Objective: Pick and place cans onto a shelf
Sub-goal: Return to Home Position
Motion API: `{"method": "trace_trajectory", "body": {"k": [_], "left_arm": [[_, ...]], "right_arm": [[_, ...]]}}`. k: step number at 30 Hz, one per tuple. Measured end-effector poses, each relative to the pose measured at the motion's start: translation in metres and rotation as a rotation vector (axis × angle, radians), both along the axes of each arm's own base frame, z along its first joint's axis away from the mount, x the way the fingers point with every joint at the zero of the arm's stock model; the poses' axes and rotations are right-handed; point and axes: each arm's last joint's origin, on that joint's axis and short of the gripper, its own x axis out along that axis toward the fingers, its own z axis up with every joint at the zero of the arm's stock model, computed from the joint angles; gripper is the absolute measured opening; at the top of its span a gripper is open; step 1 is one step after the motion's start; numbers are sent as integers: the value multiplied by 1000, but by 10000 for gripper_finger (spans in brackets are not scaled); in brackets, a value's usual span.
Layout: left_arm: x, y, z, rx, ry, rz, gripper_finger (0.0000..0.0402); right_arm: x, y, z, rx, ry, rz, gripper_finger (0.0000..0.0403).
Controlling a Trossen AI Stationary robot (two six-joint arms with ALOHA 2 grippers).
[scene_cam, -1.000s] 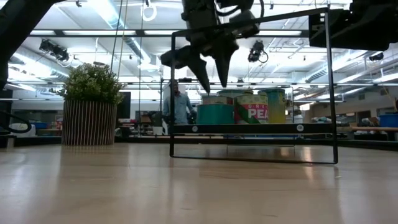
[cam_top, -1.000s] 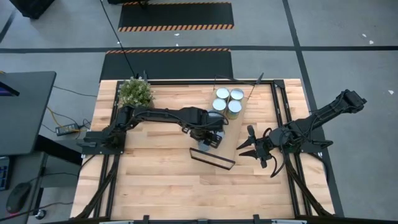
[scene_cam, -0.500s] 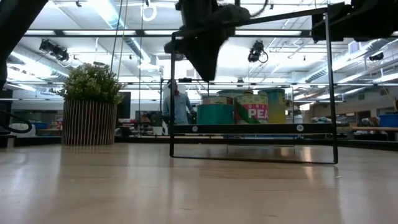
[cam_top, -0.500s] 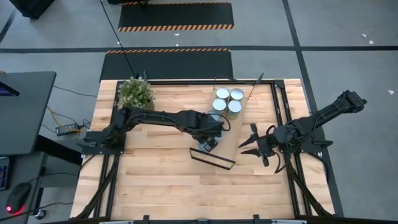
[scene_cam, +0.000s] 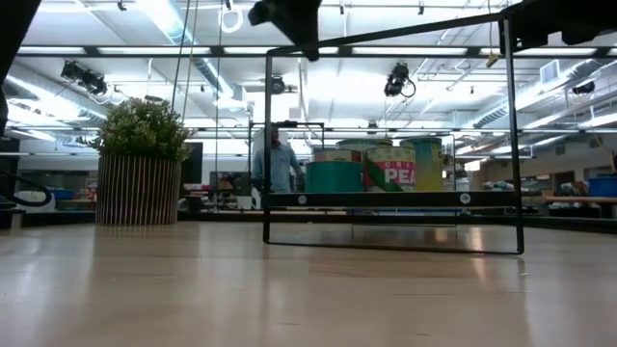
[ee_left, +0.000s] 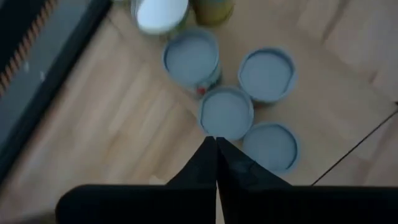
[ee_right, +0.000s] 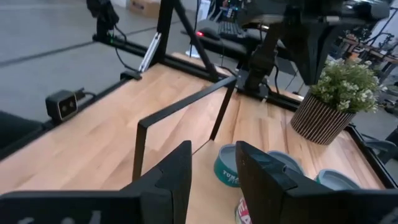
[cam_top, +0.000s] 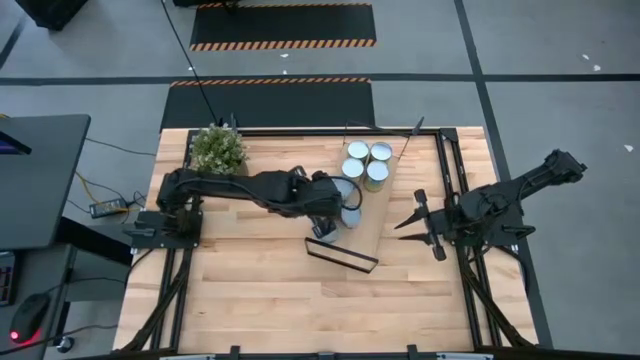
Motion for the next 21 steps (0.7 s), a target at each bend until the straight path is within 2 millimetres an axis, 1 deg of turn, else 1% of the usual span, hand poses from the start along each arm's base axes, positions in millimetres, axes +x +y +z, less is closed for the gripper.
{"method": "trace_trajectory", "body": {"k": [7,10,12,14,16,18,20,21], "left_arm": [[-14,2,29,107,-14,-224,2],[-23,5,43,186,-23,-266,1],[-25,6,48,222,-35,-277,1],[-25,4,46,250,-7,-327,1],[-26,2,37,281,42,-391,1],[-27,2,23,278,75,-441,1],[-35,5,15,242,79,-481,1],[-40,7,14,226,65,-487,1]], "right_arm": [[-11,-6,6,62,-35,-47,132],[-18,-9,6,91,-36,-69,132],[-23,-12,8,126,-47,-73,132],[-28,-14,10,162,-64,-74,132],[-33,-16,14,200,-99,-74,132],[-37,-18,17,237,-135,-74,132],[-42,-20,19,255,-166,-78,132],[-43,-21,21,260,-181,-87,132]]}}
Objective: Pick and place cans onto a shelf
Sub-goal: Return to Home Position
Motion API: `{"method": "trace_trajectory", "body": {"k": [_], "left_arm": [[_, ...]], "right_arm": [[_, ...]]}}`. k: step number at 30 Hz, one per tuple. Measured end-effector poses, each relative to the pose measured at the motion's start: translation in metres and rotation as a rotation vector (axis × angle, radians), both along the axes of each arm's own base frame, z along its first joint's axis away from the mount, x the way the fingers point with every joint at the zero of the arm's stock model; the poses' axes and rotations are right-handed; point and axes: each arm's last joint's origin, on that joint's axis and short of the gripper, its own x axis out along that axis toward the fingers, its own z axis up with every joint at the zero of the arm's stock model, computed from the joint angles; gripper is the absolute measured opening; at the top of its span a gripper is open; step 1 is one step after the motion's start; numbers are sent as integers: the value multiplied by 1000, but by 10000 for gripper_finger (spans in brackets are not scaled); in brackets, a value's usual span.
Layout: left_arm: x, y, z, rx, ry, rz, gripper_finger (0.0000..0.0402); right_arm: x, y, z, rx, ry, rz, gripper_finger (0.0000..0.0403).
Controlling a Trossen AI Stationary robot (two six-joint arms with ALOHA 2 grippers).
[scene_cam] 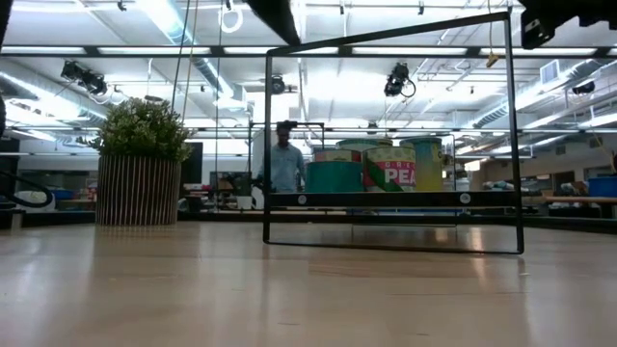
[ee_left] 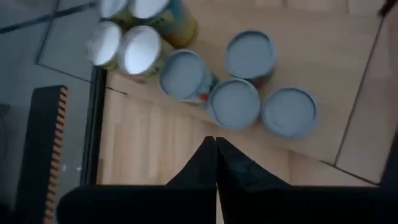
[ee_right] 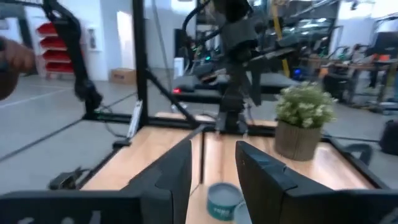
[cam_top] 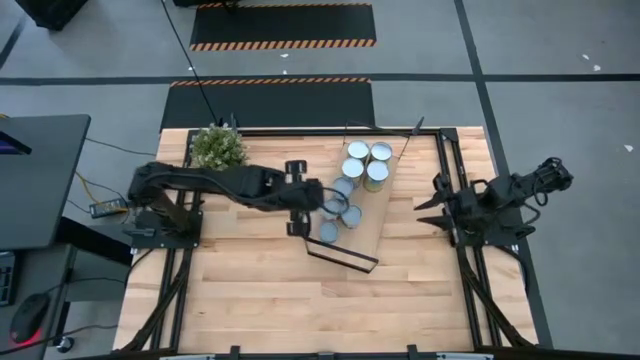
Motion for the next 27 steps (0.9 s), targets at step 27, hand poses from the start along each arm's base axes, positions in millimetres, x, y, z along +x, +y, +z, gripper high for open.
{"method": "trace_trajectory", "body": {"k": [27], "left_arm": [[-173,1,-47,-256,-849,-167,0]], "right_arm": [[-5,-7,-34,-88,-166,-189,132]]}}
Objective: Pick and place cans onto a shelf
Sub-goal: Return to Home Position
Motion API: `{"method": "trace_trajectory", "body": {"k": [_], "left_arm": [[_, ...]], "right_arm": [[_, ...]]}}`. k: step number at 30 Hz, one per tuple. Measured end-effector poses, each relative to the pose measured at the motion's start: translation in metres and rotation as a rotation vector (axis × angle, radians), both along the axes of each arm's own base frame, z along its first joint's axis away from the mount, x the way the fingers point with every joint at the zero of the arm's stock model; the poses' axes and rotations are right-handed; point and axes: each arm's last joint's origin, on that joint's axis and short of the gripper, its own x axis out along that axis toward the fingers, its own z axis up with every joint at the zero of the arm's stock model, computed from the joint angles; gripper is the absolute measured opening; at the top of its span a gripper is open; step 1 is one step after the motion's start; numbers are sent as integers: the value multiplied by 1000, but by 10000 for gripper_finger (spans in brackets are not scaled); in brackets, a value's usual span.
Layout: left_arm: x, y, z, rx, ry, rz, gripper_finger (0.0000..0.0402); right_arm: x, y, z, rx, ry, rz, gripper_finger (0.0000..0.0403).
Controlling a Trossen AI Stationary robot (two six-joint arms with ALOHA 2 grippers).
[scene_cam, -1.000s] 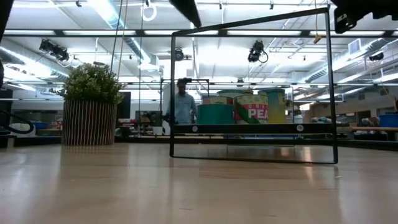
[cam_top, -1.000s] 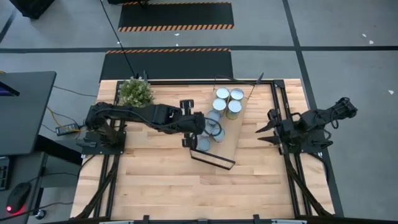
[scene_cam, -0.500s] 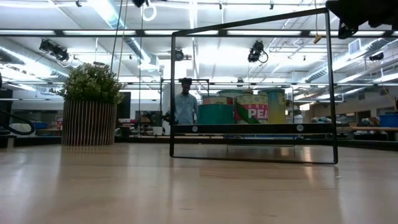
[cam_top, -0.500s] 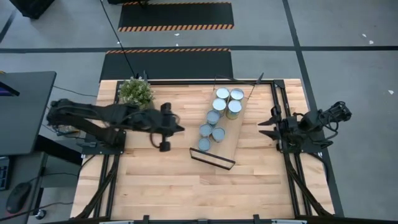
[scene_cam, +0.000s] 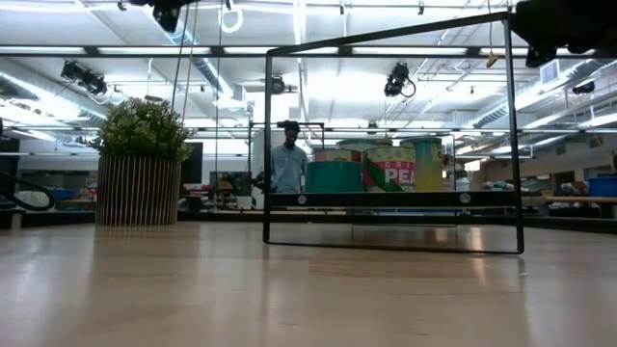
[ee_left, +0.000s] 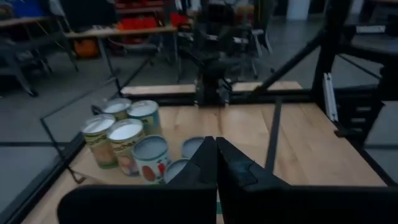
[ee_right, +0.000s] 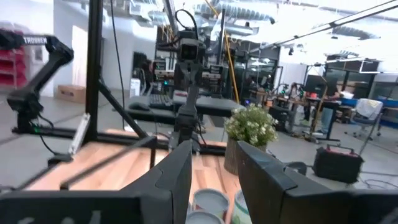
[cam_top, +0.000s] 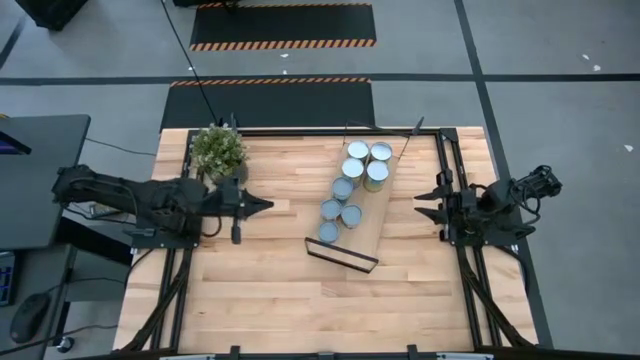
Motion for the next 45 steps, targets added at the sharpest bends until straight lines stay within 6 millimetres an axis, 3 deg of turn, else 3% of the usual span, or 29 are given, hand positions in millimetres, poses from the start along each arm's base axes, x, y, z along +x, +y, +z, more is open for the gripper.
{"method": "trace_trajectory", "body": {"k": [5,13,20,30,41,45], "left_arm": [[-17,3,-25,8,-91,17,0],[-40,8,-67,-1,-259,37,0],[-63,14,-98,-16,-351,87,0],[-80,18,-111,-7,-413,116,0],[-81,19,-115,50,-364,133,14],[-80,18,-121,91,-298,131,31]], "right_arm": [[1,0,-4,-23,41,-23,132],[6,1,-13,-55,-97,-56,132],[11,-3,-29,-81,-91,-138,131],[12,-7,-31,-68,-70,-183,122],[12,-7,-30,116,-107,-139,123],[12,-7,-30,94,-105,-144,122]]}}
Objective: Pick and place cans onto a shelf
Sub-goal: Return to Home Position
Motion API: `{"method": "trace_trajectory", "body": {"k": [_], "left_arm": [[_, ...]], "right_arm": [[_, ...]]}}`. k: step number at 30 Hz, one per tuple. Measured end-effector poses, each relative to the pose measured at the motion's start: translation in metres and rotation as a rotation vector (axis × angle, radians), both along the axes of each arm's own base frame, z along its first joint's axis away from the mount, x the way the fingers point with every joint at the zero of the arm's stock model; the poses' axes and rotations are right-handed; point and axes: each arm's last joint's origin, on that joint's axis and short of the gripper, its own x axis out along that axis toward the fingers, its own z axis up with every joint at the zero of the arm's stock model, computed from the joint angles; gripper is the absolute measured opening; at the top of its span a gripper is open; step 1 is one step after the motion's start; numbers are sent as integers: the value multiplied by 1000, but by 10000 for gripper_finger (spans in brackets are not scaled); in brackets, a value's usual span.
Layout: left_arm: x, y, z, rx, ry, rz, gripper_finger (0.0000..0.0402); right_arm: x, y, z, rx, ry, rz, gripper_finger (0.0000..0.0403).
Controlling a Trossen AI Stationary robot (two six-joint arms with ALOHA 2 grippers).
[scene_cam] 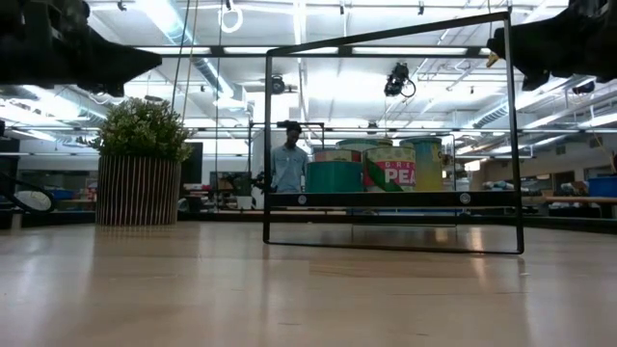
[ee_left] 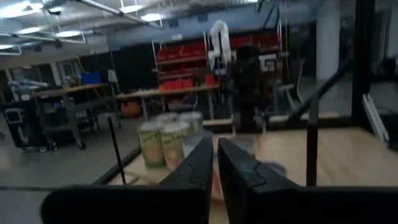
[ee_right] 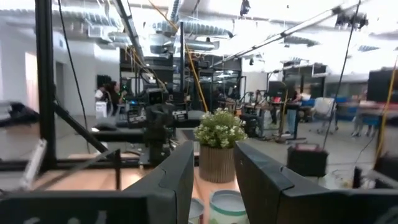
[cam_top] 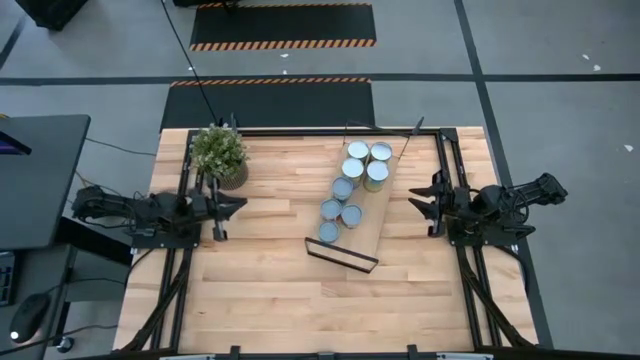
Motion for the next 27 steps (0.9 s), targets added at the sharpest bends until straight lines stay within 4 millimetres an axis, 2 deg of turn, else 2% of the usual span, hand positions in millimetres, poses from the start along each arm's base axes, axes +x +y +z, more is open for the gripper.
{"method": "trace_trajectory", "body": {"k": [5,8,22,27], "left_arm": [[1,0,-4,11,45,0,37],[1,0,-4,10,42,0,38],[1,0,-4,10,42,-1,38],[1,0,-4,10,42,-1,39]], "right_arm": [[0,0,0,-208,41,-60,123],[0,0,0,-245,49,-71,122],[0,0,0,-241,47,-69,123],[0,0,1,-79,9,-19,122]]}}
